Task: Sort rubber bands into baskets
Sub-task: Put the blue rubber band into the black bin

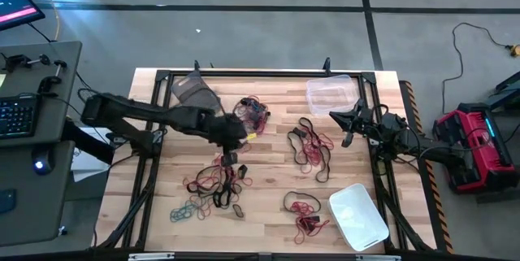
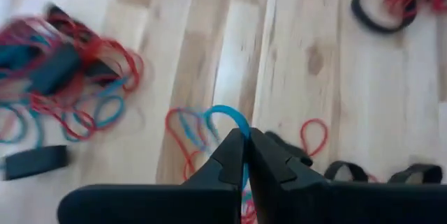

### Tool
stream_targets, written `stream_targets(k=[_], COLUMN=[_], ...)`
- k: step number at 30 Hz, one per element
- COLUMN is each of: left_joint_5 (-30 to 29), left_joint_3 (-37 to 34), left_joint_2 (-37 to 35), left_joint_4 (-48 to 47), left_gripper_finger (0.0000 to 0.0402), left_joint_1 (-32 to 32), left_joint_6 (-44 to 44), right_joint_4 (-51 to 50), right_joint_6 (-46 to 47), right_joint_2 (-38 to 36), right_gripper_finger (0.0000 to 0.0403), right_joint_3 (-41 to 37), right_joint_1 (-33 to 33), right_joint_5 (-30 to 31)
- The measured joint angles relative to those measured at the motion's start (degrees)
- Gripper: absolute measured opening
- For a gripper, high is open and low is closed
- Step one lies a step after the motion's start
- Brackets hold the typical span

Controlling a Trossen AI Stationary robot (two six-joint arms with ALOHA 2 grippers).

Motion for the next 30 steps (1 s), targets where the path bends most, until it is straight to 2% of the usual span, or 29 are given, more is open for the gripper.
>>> stream_targets(k=[8,20,30], left_joint_5=[-10.37,-17.37,-13.60], left_joint_3=[0.00,-0.13,-2.48], left_joint_2=[-9.07,-14.44,-10.28], left_joint_4=[-9.19,-18.64,-17.17], left_gripper_finger=[0.0001,0.0000,0.0000], left_joint_1=[6.13,24.94,40.43], left_joint_6=[-1.40,2.91,10.02], right_joint_4=[0.06,-0.31,-0.35], right_joint_6=[0.08,0.37,0.37], right_joint_2=[0.02,0.02,0.02], right_gripper_finger=[0.0000,0.0000,0.0000], right_joint_3=[-0.01,-0.02,-0.01], right_joint_1=[-0.01,0.00,-0.02], right_joint_5=[-0.02,-0.02,-0.02])
